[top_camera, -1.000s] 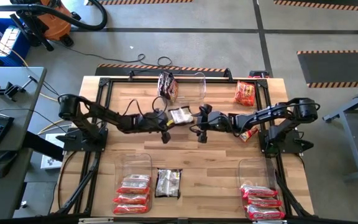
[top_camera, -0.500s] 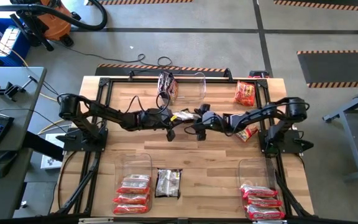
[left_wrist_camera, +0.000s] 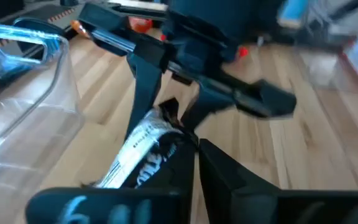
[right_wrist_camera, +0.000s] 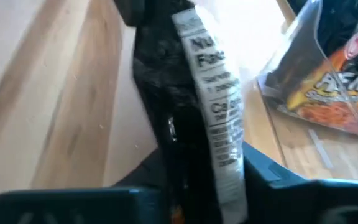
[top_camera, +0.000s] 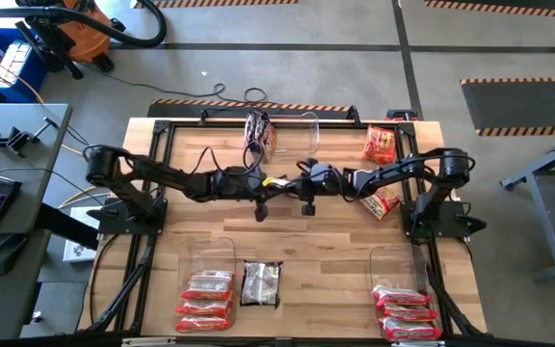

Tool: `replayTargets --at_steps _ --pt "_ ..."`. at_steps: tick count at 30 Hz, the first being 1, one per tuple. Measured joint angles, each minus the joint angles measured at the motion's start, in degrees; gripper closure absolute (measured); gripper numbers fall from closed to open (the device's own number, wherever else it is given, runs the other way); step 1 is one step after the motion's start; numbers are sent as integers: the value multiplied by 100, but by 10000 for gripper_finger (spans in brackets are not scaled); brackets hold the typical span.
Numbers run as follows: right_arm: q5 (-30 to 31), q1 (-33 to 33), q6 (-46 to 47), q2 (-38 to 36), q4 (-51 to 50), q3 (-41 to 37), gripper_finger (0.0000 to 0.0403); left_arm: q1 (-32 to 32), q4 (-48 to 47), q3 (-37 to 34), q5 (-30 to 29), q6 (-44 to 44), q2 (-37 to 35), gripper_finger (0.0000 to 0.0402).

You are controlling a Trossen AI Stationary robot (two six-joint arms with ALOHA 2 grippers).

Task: Sort Maruchan noodles
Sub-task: Put the top black noodle pack into the top transparent bin

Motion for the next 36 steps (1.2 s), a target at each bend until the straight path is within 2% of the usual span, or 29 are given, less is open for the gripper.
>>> replayTargets --at_steps 3,5,9,12,16,20,25,28,33,36 --pt "-272 -76 68 -32 67 -2 327 -61 -752 16 -35 385 -492 366" --pt "-572 -162 188 -83 71 -9 327 -100 -1578 142 -218 520 -905 348" --pt "-1653 -430 541 -158 321 -9 307 -114 -3198 528 -621 683 -1527 308" --pt "-2286 -579 721 -166 613 -9 299 -114 -4007 845 -607 682 -1677 276" --pt "-2378 -618 753 -169 700 -9 313 -118 -4852 1307 -592 571 -1608 231" --pt "-2563 -612 810 -169 799 -9 320 -106 -4980 1594 -573 571 -1461 188" --pt "-2882 -608 921 -170 1053 -9 309 49 -5183 1944 -159 458 -1136 151" --pt "-2909 -605 929 -169 1051 -9 308 155 -5194 2136 -105 419 -925 140" --pt "-2909 -583 943 -170 1143 -9 306 271 -5296 2362 632 401 -591 138" --pt "-2923 -577 963 -169 1272 -9 306 271 -5407 2479 772 409 -391 139"
